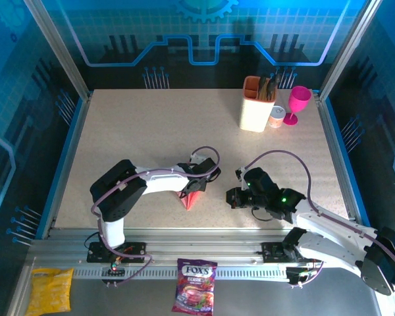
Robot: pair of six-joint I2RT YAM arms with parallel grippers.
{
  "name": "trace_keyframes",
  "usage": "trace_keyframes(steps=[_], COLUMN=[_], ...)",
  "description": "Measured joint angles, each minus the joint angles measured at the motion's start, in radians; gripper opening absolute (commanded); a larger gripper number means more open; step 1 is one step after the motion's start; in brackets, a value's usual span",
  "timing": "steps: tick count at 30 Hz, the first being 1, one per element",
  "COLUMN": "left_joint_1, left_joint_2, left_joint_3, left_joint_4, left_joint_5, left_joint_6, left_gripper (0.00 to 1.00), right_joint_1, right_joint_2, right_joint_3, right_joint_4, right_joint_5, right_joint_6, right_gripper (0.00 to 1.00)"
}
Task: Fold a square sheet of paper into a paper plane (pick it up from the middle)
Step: Turn over a paper plane at the center of the table.
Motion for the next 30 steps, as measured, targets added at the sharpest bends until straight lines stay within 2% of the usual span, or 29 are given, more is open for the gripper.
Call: trace_keyframes(steps=[9,25,26,27,29,30], left_joint_1=[0.0,0.019,0.022,0.024,0.029,0.032], left_joint_2=[-0.021,-0.068,-0.076,-0.089,-0.126,-0.155], left_joint_3=[0.064,0.103,0.109,0.12,0.136,0.143], left_joint_4=[-0.065,-0.101,-0.106,-0.115,-0.127,-0.13], left_joint_5=[0.051,0.061,0.061,0.061,0.057,0.054], left_joint_6=[0.033,0.074,0.082,0.089,0.109,0.119], left_gripper=[0.61,0.62,0.62,0.65,0.72,0.8], right_joint_1=[-0.001,-0.002,-0.003,-0.003,-0.005,-0.01], right_joint_2=[-0.003,0.0,0.0,0.0,-0.001,-0.003], right_joint_3=[0.0,0.008,0.013,0.02,0.043,0.059], right_joint_4=[-0.013,-0.032,-0.038,-0.045,-0.074,-0.095], right_joint_5=[0.019,0.021,0.022,0.025,0.042,0.057], right_joint_6=[-0.007,-0.026,-0.027,-0.031,-0.038,-0.045], right_gripper=[0.0,0.0,0.04,0.12,0.4,0.55])
